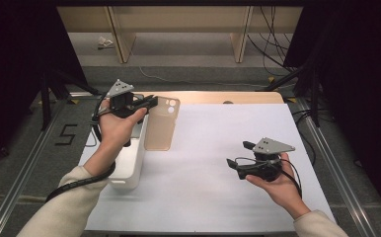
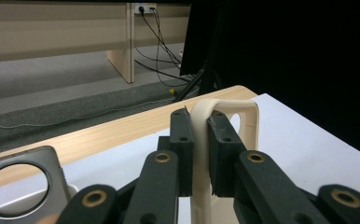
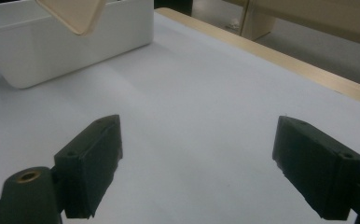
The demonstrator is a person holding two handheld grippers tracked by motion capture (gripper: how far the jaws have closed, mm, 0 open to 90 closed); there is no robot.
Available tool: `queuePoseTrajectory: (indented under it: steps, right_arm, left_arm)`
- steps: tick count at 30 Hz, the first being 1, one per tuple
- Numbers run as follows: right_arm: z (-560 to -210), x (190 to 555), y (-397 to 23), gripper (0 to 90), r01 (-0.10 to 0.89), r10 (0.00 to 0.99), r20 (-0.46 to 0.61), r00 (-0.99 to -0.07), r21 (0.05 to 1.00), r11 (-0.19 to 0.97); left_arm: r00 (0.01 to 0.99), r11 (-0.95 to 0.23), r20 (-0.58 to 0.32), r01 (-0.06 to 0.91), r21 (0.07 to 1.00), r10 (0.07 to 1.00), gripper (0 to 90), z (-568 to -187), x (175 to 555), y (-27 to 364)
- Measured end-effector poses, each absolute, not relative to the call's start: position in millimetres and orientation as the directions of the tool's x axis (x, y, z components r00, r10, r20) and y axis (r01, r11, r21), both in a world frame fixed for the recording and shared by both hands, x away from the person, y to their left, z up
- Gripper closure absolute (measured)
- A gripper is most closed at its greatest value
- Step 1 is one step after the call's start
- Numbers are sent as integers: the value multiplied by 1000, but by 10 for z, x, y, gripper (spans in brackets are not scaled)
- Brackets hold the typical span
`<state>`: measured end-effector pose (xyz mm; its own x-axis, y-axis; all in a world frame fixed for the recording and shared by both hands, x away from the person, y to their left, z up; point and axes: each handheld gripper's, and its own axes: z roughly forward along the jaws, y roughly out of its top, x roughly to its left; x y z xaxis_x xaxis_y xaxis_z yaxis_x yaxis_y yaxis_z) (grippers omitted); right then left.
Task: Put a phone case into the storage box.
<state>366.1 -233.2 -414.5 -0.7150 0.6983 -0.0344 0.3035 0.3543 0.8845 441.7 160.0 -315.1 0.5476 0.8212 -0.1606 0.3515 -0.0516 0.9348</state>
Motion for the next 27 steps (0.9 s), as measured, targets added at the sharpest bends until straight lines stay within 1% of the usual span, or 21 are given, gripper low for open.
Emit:
queuePoseTrajectory:
  steps: [27]
  right_arm:
    - [-4140,3651,-2386,167,313,712,-23,-702,888,337]
  left_arm:
    - [494,-21,-160,340,940,855,816,-3085,4473,1950]
